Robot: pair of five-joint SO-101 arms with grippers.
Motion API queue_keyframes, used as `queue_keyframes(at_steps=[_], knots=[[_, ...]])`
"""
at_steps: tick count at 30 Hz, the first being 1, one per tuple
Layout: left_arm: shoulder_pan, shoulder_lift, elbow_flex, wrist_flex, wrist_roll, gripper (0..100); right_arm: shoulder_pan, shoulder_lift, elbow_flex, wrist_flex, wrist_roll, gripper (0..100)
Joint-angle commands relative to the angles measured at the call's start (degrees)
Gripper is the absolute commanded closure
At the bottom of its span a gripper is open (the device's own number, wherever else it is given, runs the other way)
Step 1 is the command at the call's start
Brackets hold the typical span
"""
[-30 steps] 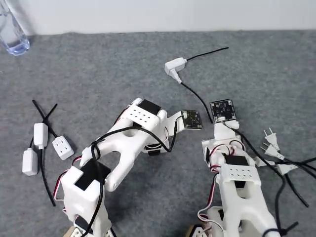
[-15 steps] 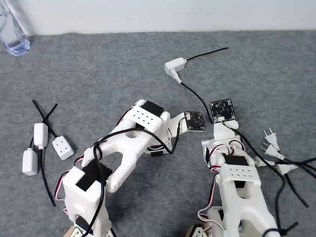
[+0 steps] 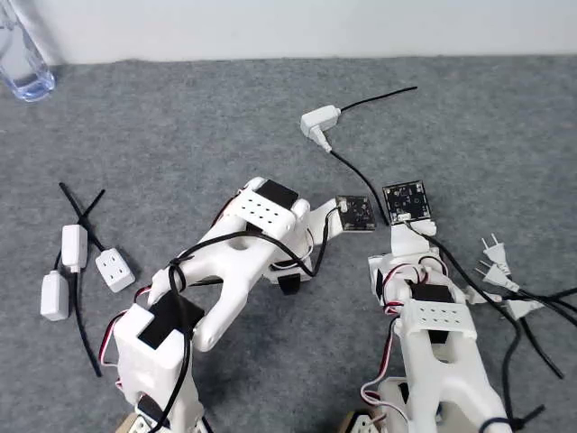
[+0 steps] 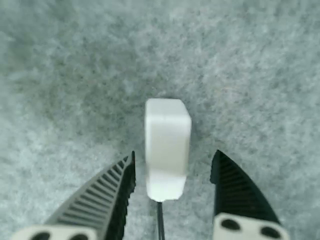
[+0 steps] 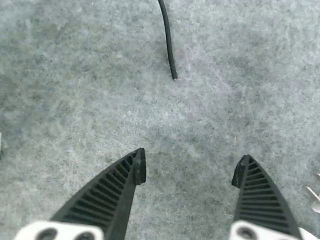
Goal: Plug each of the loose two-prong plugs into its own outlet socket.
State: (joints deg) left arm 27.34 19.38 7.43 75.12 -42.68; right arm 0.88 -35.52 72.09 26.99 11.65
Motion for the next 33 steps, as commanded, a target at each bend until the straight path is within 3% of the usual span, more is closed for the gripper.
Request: queue_keyframes(at_steps=[1, 12, 33], knots=[[-0.79, -0.44, -4.53, 0.35, 0.53, 77, -0.75, -0.31, -1.49, -1.01, -0.26, 71.8], [-5.1, 3.96, -4.44, -8.79, 0.53, 77, -0.84, -0.31, -1.49, -1.01, -0.26, 71.8], [-8.26, -1.76, -4.62, -9.85, 0.88, 77, -2.24, -0.31, -1.41, -1.01, -0.18, 71.8]])
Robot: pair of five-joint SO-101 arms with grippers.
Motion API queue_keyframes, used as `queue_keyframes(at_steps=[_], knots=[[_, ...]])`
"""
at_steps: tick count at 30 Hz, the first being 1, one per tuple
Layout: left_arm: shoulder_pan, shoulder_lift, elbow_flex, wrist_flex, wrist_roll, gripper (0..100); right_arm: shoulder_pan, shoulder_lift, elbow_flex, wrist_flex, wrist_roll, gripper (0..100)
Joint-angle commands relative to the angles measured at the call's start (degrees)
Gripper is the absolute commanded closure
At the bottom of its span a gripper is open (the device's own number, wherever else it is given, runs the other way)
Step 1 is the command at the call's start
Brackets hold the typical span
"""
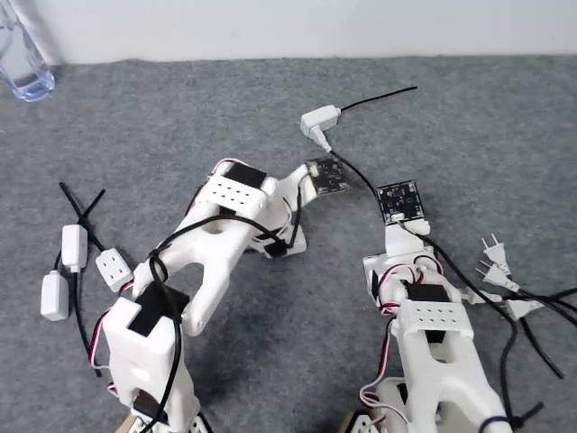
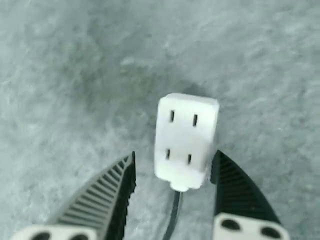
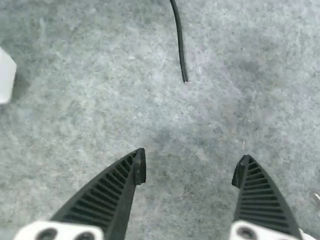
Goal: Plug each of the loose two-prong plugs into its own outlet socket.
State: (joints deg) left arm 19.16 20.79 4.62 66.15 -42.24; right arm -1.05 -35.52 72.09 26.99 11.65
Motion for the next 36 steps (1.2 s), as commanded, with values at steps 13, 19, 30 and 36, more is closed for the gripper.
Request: queue_keyframes(at_steps=[13, 19, 30, 36], knots=[[1.85, -2.46, 2.15, -5.63, 0.44, 77, 0.04, -0.48, -1.41, -0.92, -0.18, 71.8], [3.25, -2.64, 9.01, -12.4, 0.44, 77, 1.45, -0.92, -1.58, -0.92, -0.26, 71.8], [3.43, -2.55, 9.27, -12.4, 0.09, 92, 5.05, -1.01, -2.29, -1.1, -0.79, 71.8], [4.04, -2.55, 9.36, -8.26, 0.0, 99, 5.23, -1.01, -2.46, -1.1, -0.79, 71.8]])
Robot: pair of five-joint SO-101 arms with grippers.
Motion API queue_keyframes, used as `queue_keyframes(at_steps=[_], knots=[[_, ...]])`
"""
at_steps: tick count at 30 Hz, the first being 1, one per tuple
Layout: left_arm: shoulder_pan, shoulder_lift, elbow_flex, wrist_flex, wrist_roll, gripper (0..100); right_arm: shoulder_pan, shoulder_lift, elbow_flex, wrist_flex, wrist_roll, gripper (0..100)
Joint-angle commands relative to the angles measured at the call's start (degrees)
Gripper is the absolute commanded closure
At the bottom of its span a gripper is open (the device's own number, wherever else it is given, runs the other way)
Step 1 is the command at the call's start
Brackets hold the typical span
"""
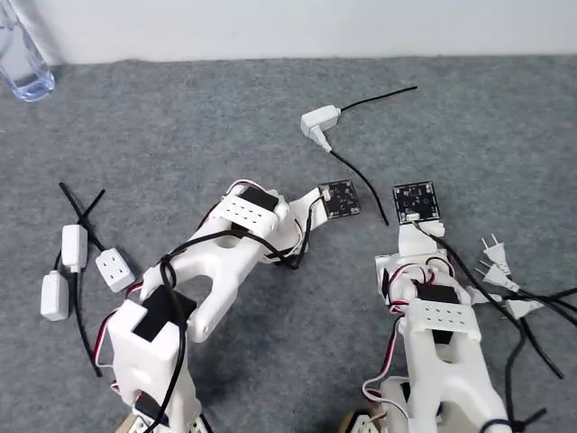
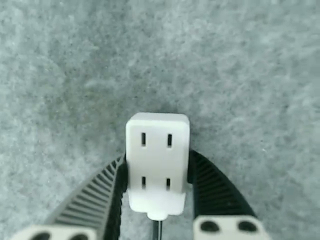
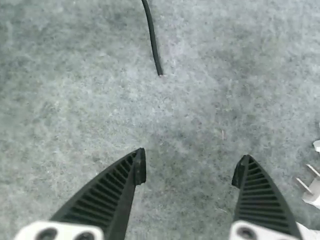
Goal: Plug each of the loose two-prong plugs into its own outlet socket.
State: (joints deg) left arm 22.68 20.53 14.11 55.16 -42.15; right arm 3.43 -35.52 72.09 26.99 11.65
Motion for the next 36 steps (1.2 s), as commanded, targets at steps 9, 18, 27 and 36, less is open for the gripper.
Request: queue_keyframes(at_steps=[9, 18, 27, 36], knots=[[6.68, -2.37, -0.13, 12.84, -3.96, 99, 2.15, -0.92, -2.2, -2.68, -2.37, 71.8], [9.58, -2.37, 0.31, 12.75, -4.04, 98, 2.15, -0.92, -2.2, -2.51, -2.37, 71.8], [8.0, -2.9, 0.13, 12.75, -3.78, 86, 2.07, -0.92, -2.2, -2.15, -2.29, 71.8], [7.82, -3.69, -1.98, 14.77, -3.43, 79, 2.07, -0.92, -2.2, -2.15, -2.2, 71.8]])
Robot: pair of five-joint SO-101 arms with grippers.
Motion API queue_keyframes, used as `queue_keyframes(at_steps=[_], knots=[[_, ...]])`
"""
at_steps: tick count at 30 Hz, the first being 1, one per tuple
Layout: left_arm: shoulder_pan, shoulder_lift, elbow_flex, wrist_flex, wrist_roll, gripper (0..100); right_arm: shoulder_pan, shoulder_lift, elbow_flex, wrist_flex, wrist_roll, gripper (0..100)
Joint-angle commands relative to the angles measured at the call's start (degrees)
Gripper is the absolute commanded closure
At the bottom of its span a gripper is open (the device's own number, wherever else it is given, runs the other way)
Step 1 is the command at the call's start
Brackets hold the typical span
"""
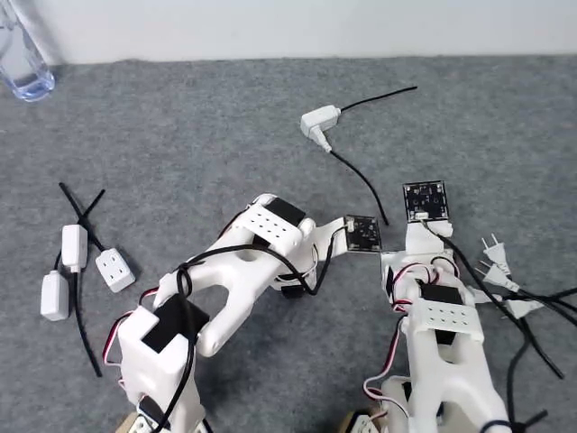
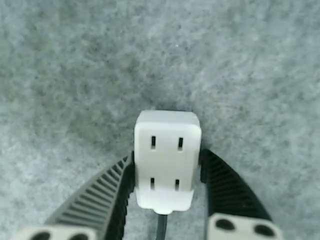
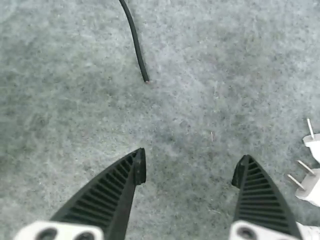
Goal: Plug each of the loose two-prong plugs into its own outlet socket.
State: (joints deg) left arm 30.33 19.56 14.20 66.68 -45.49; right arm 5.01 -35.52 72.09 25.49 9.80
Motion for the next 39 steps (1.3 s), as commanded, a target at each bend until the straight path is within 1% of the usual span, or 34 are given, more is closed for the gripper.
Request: queue_keyframes(at_steps=[1, 7, 11, 13, 18, 23, 26, 28, 32, 34, 36, 38, 39], knots=[[0.26, -3.6, -3.3, 4.75, 0.26, 79, 0.48, -0.92, -2.2, -0.75, -0.35, 71.8], [-0.26, -10.2, -9.1, 12.22, 0.53, 79, 0.66, -0.92, -2.2, -0.66, -0.35, 71.8], [-0.7, -16.97, -12.88, 16.09, 4.22, 79, 0.66, -0.92, -2.2, -0.75, -0.35, 71.8], [-2.55, -21.27, -16.13, 18.02, 6.51, 79, 0.66, -0.92, -2.2, -0.75, -0.35, 71.8], [-6.68, -31.56, -22.46, 20.75, 14.95, 79, 0.66, -0.92, -2.2, -0.84, -0.35, 71.8], [-10.9, -42.81, -20.88, 20.84, 27.16, 79, 0.66, -0.92, -2.2, -0.92, -0.35, 71.8], [-15.21, -50.2, -16.04, 20.75, 35.16, 79, 0.57, -0.75, -2.2, -1.01, -0.44, 71.8], [-18.9, -55.82, -10.86, 20.31, 39.21, 79, 0.48, -0.57, -2.2, -1.1, -0.44, 71.8], [-28.22, -67.08, 4.09, 15.3, 42.99, 79, 0.4, -0.48, -2.2, -1.1, -0.53, 71.8], [-33.58, -72.62, 14.11, 9.76, 43.34, 79, 0.31, -0.4, -2.2, -1.1, -0.44, 71.8], [-38.68, -77.54, 25.1, 2.29, 43.25, 79, 0.31, -0.4, -2.11, -1.1, -0.44, 71.8], [-42.2, -80.88, 34.68, -4.66, 42.11, 79, 0.22, -0.4, -2.11, -1.1, -0.44, 71.8], [-42.9, -81.58, 38.55, -7.3, 41.49, 79, 0.22, -0.4, -2.11, -1.1, -0.44, 71.8]])
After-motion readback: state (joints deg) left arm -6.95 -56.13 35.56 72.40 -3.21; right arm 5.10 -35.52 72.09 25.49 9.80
